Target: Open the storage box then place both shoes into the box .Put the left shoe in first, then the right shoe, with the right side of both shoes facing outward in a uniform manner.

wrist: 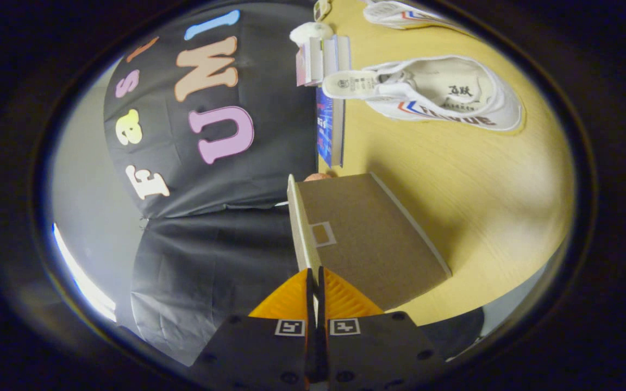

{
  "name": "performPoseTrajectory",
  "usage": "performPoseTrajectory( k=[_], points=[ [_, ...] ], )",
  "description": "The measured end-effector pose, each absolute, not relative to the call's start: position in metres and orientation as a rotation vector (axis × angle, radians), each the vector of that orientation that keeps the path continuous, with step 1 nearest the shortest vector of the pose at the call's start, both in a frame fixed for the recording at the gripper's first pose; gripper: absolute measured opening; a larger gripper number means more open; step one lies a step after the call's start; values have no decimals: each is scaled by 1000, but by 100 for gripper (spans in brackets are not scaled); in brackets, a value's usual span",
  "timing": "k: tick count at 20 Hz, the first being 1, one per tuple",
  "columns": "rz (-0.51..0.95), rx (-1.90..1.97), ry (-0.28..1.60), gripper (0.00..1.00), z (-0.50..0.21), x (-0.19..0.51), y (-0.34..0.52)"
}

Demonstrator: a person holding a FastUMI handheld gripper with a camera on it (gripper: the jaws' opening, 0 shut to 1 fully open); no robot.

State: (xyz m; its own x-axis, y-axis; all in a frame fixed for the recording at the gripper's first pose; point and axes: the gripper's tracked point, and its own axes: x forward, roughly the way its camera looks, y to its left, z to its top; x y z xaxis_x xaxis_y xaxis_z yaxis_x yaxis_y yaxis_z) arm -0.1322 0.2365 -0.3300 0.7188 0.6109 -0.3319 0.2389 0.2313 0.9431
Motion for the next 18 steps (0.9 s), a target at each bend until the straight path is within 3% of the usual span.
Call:
performPoseTrajectory(
  k=[11,18],
  points=[
    [514,1134,707,2,-217,-142,298],
    [635,1098,763,2,-191,-135,365]
  ],
)
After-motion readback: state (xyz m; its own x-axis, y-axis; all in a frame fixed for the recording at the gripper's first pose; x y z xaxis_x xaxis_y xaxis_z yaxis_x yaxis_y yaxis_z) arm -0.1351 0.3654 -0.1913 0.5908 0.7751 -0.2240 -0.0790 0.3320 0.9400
